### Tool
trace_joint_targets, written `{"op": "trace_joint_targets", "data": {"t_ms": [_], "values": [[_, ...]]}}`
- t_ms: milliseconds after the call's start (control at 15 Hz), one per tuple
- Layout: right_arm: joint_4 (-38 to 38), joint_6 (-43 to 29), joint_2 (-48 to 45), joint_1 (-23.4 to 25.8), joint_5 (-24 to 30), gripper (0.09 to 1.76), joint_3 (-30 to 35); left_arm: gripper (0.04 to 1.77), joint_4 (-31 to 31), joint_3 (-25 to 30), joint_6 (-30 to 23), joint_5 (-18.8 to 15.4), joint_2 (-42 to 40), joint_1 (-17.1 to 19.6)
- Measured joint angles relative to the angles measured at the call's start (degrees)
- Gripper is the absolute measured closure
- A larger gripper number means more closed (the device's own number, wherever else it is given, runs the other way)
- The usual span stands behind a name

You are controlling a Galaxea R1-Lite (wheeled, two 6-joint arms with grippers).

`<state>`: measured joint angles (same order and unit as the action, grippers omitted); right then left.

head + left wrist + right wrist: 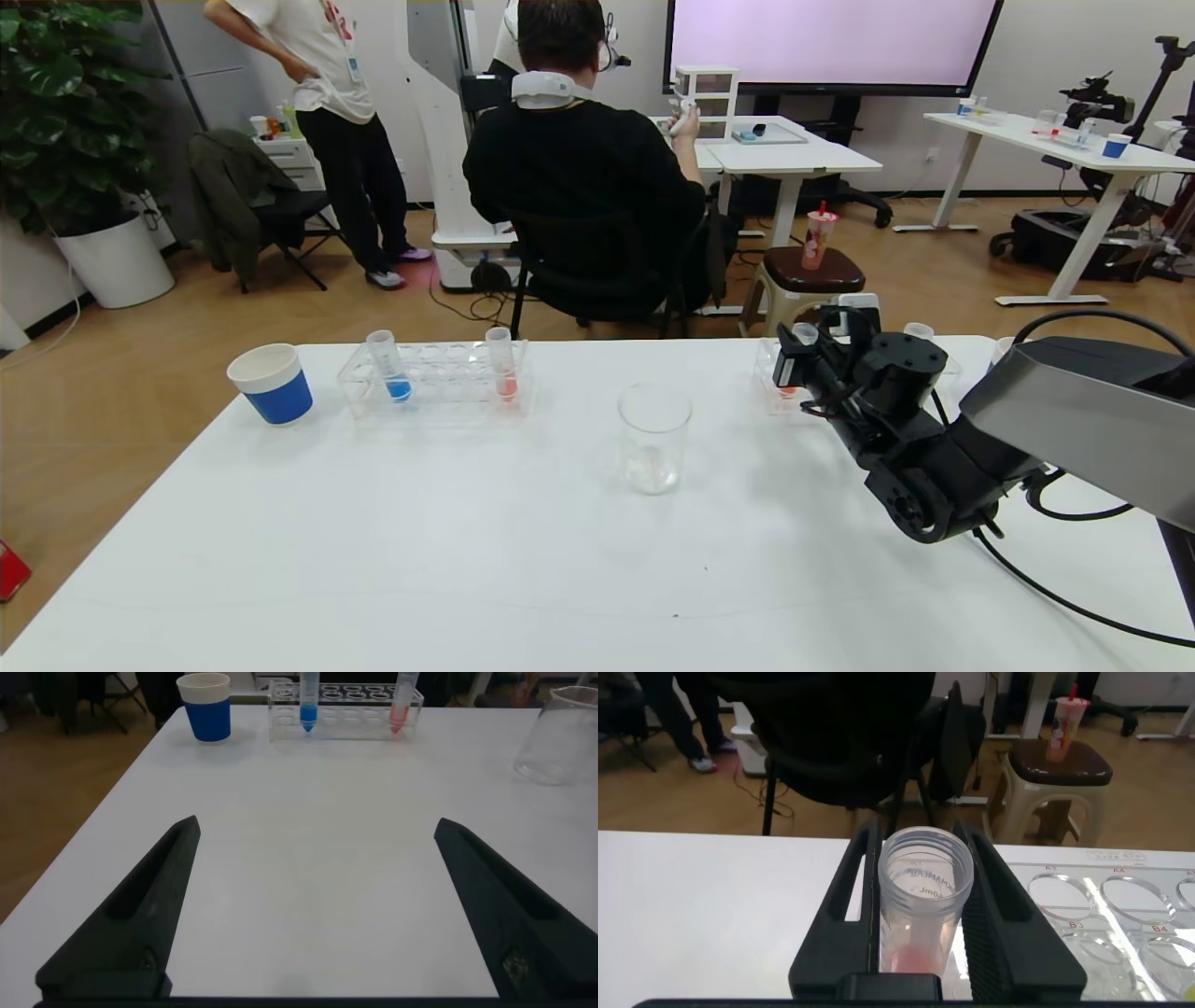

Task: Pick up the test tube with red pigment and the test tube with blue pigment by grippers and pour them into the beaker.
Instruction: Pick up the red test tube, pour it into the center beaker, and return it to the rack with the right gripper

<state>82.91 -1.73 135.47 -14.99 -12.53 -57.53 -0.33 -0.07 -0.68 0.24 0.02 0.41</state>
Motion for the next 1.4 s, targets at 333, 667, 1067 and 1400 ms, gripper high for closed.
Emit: {"op": "trace_joint_targets", "data": {"t_ms": [333,667,1067,1400], "values": [[-0.22,1.46,-0.77,0.44,0.16,1.34,0.11,0.06,0.02,-0.02,0.02,-0.02,0.00,0.00],[-2.82,6.63,-2.93,1.61,3.46,1.34,-0.32,0.06,0.02,-0.02,0.00,0.00,0.00,0.00],[-8.18,8.81,-7.44,3.64,5.38,1.34,-2.50,0.06,0.04,-0.02,0.02,-0.02,0.00,0.00],[-10.06,8.70,-11.54,2.10,9.75,1.34,-3.19,0.06,0.00,-0.02,-0.02,0.00,0.00,0.00]]}}
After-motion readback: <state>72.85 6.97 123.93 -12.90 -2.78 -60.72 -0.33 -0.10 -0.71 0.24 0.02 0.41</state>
